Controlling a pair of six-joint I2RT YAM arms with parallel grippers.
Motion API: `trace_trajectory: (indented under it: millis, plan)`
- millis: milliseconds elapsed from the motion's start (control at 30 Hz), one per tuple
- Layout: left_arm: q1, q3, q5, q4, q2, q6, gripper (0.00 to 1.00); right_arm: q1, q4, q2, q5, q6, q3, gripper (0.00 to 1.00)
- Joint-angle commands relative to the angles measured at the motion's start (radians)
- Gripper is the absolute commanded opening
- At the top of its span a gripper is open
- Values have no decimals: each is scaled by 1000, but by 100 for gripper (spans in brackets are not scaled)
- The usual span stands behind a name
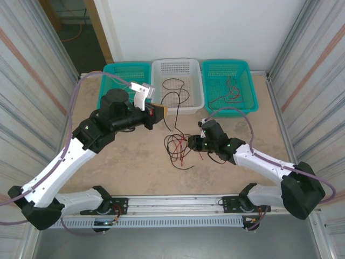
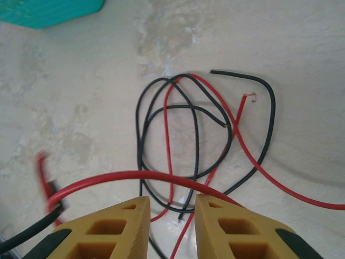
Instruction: Untangle the cables
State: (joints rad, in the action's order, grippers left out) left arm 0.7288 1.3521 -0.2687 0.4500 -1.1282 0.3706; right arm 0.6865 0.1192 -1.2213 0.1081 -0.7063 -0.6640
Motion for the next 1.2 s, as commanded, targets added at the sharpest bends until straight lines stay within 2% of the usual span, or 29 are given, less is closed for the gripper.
trace_trajectory:
  millis: [0,67,167,300,433,533,733,900,933,1033,1100,1167]
  plan:
    - [2,63,-47,12,-10,2,0,-13,-53,-17,43,-28,20,31]
    - [2,64,-41,5,-13,6,0,4,-95,3,72,-24,41,45]
    - [1,69,-20,-3,-23,15,0,36,-93,56,51,-22,64,64]
    - [0,83,-5,-24,-39,32,0,80,-91,163,16,-37,114,76]
    - [0,109,-13,-31,-50,50,0,166,-132,267,-46,-20,153,84]
    - [1,126,-32,-34,-60,60,0,175,-167,242,-59,-28,145,87]
    - [0,163,-39,-23,-74,72,0,174,-257,26,-61,-49,76,80]
    - [0,170,-22,-28,-60,71,0,154,-289,-87,-76,-74,48,70]
    - [0,176,-17,-28,-56,69,0,138,-299,-104,-66,-88,53,66]
    - [0,208,-5,-16,-54,46,0,80,-357,-141,-21,-135,95,41]
    - [-3,229,3,-11,-53,31,0,50,-379,-166,2,-159,114,31]
    - [-8,252,3,-5,-52,23,0,32,-363,-193,11,-170,114,24]
